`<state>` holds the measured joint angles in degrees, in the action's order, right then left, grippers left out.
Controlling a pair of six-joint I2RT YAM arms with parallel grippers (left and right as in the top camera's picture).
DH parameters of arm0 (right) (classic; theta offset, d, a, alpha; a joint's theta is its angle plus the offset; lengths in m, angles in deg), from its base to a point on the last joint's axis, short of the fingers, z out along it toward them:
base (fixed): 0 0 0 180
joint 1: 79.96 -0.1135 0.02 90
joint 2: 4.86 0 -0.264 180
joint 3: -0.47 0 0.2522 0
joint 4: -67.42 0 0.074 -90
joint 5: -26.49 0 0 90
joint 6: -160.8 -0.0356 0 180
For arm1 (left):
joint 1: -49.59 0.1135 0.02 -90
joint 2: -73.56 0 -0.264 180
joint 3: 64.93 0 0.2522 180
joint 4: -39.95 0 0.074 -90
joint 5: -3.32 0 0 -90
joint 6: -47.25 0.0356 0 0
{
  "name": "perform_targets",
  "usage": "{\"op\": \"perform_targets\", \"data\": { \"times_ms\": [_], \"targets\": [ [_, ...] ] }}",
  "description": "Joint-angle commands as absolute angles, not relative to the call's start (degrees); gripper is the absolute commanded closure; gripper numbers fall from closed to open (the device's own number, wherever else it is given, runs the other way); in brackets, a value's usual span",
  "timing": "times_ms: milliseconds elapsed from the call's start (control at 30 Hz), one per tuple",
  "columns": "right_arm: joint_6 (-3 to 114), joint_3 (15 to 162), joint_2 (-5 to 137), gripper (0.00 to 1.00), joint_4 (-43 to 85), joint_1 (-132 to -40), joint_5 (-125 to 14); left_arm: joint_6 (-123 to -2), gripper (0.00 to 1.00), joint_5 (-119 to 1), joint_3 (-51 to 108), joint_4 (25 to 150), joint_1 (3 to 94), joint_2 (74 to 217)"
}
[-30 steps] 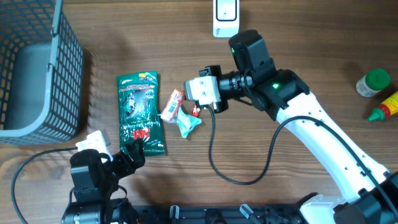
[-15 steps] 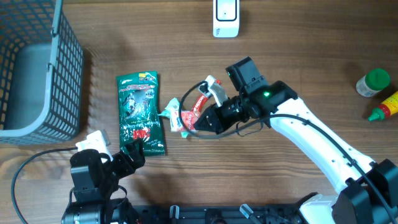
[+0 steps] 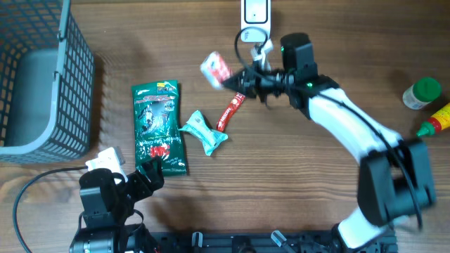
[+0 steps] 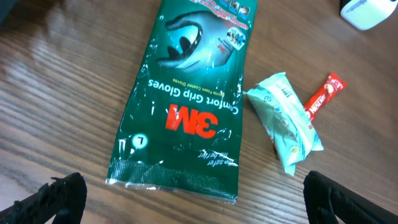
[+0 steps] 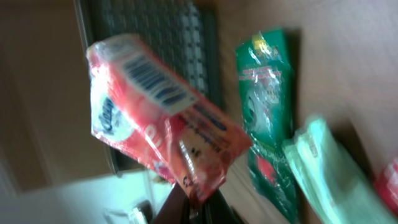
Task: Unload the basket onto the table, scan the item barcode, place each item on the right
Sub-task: 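Lift the tissue pack and hold its barcode under the white scanner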
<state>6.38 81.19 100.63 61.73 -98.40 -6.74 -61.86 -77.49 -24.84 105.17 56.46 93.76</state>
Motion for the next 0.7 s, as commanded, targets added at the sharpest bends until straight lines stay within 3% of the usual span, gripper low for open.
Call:
{"op": "perform_targets", "data": {
  "times_ms": [0,100,167,567,667],
  "targets": [
    [-18.45,81.89,109.92,0.96,79.44,-94.46,-0.62,-61.14,0.0,-78.02,-25.3,105.04,56.86,93.65],
    [-25.84,84.58,114.97,0.95,92.05,-92.19,-1.91,-61.14,0.0,-78.02,-25.3,105.04,56.86,93.65],
    [-27.85,87.55,117.29,0.95,92.05,-91.18,-3.57,-61.14,0.0,-78.02,-25.3,105.04,56.86,93.65],
    [-28.59,105.1,125.64,0.95,71.76,-89.61,-20.44,-61.14,0.0,-78.04,-25.3,105.04,56.86,93.65],
    [-28.09,107.11,127.06,0.95,71.61,-89.61,-22.7,-61.14,0.0,-78.02,-25.3,105.04,56.86,93.65]
  ]
}}
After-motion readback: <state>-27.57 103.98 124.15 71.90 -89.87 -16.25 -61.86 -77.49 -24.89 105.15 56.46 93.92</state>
